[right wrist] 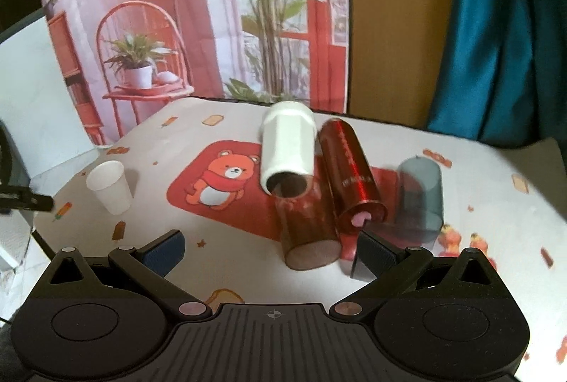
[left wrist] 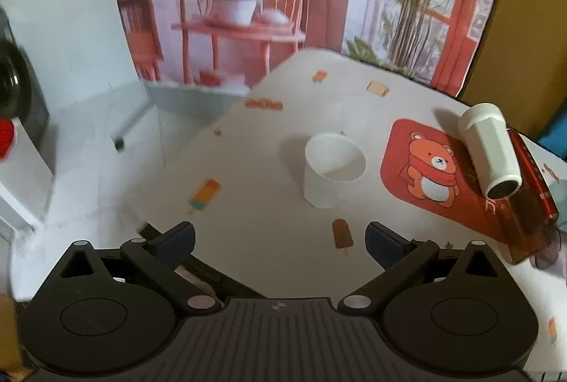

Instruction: Flip cup upright

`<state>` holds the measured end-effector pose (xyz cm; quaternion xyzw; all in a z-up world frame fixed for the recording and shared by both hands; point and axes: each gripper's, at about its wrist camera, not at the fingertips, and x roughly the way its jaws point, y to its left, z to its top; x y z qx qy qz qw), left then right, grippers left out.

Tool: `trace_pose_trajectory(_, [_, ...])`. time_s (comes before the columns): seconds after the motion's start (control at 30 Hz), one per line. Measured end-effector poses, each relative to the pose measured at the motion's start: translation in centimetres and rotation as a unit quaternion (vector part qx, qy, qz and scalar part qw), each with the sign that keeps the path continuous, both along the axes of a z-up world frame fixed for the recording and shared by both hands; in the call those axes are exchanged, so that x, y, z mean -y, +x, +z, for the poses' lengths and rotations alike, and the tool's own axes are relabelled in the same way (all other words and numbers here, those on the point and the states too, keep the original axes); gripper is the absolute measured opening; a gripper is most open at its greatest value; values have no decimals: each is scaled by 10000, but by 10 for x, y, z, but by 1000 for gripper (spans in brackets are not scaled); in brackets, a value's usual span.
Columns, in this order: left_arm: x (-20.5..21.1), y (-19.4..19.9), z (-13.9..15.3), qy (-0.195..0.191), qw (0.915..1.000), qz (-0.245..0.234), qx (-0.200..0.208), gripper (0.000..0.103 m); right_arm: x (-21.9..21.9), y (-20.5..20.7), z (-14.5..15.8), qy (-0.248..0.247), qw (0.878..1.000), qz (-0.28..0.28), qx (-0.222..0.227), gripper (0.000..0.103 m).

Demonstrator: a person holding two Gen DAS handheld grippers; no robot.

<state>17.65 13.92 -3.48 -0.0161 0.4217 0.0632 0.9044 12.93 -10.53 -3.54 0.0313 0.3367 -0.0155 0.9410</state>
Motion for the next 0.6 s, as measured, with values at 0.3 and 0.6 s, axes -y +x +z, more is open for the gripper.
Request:
trace_pose_trajectory(0.3, [8, -35, 28, -147, 9994, -294, 60, 103, -14, -9, 21, -121, 9999, 18, -55, 103])
trace_pose_trajectory(0.6, [19, -53, 26, -120, 9995, -304, 47, 103, -11, -18, 23, 57, 9997, -237, 30, 103])
